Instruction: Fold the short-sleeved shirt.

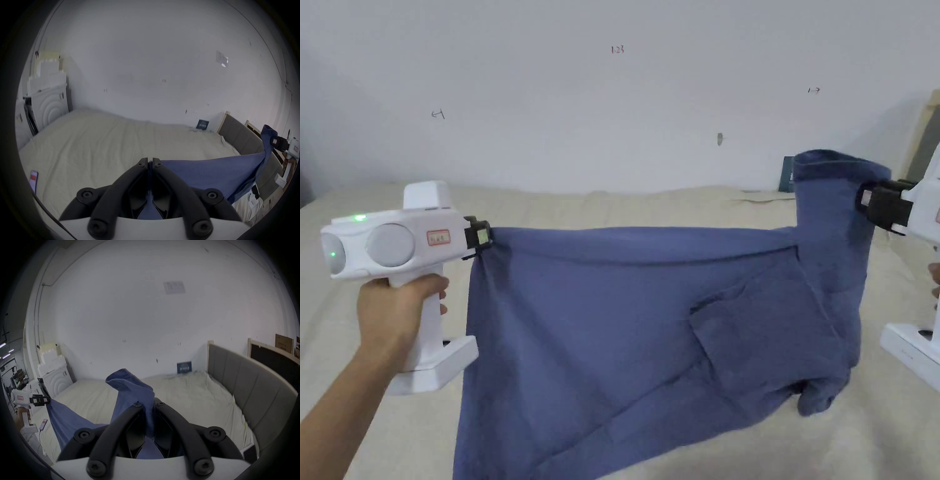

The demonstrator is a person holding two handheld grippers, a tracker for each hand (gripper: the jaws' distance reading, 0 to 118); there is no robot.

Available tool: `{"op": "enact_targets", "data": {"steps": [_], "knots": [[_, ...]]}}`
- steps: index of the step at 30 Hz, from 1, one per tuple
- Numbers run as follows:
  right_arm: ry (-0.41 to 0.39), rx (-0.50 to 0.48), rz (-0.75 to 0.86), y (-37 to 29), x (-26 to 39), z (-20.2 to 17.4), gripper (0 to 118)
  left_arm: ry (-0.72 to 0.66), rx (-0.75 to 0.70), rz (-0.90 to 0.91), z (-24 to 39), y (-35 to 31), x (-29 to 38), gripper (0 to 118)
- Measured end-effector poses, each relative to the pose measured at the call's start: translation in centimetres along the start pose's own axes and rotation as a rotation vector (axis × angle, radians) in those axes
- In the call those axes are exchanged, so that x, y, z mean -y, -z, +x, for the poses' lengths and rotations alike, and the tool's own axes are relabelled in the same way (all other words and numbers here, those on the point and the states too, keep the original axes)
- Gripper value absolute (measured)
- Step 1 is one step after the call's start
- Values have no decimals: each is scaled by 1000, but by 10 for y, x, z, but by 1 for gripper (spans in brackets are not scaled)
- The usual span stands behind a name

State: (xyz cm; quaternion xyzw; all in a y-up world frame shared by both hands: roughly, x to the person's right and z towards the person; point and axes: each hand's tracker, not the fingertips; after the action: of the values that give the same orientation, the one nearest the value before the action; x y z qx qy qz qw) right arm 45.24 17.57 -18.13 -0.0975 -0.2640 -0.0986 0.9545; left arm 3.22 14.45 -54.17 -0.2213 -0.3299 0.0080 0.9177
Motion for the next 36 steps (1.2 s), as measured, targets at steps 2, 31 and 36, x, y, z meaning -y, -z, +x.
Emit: {"op": "enact_targets", "data": {"steps": [2,31,36], "knots": [[-11,-4,43,2,-24,0,5,11,1,34,6,-8,-25,1],[-135,14,201,37,-122,-25,5,128,-96,135,24,42,-131,1],[-121,-4,107,46,-69,-19,5,151,-113,42,14,61,-83,1]]}}
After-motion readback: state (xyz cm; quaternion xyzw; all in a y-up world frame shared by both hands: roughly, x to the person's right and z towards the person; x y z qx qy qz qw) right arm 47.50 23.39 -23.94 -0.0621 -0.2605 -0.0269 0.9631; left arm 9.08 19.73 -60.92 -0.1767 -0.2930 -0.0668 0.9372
